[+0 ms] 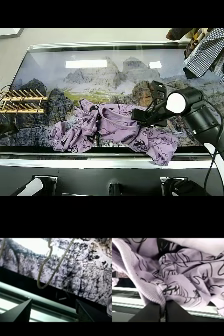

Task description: Fold the clothes and pants, and hang the long-sleeved shirts on hangers.

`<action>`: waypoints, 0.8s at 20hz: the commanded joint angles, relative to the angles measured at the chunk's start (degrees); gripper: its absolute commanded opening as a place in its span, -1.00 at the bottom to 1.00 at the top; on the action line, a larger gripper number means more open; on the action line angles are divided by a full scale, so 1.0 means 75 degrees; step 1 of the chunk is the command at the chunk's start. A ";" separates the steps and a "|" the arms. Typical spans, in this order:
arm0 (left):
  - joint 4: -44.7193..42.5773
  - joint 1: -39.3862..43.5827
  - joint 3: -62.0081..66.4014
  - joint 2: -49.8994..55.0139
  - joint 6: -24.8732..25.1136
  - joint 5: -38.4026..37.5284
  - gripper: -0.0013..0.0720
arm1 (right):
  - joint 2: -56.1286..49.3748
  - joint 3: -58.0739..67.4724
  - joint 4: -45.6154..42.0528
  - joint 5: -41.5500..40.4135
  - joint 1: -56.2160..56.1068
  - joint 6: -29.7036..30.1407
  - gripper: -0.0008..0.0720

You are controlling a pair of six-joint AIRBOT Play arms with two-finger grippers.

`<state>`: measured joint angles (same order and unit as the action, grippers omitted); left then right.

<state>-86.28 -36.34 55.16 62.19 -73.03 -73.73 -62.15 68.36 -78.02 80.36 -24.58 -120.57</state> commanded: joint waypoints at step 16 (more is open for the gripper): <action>0.0466 -0.0586 -0.1737 0.0015 0.2031 0.2028 0.69 | -0.0006 0.0000 -0.0300 0.0207 -0.0003 -0.0038 -0.84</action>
<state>-82.83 -39.44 42.15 62.17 -58.04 -58.76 -62.15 68.36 -80.14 81.54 -24.58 -120.77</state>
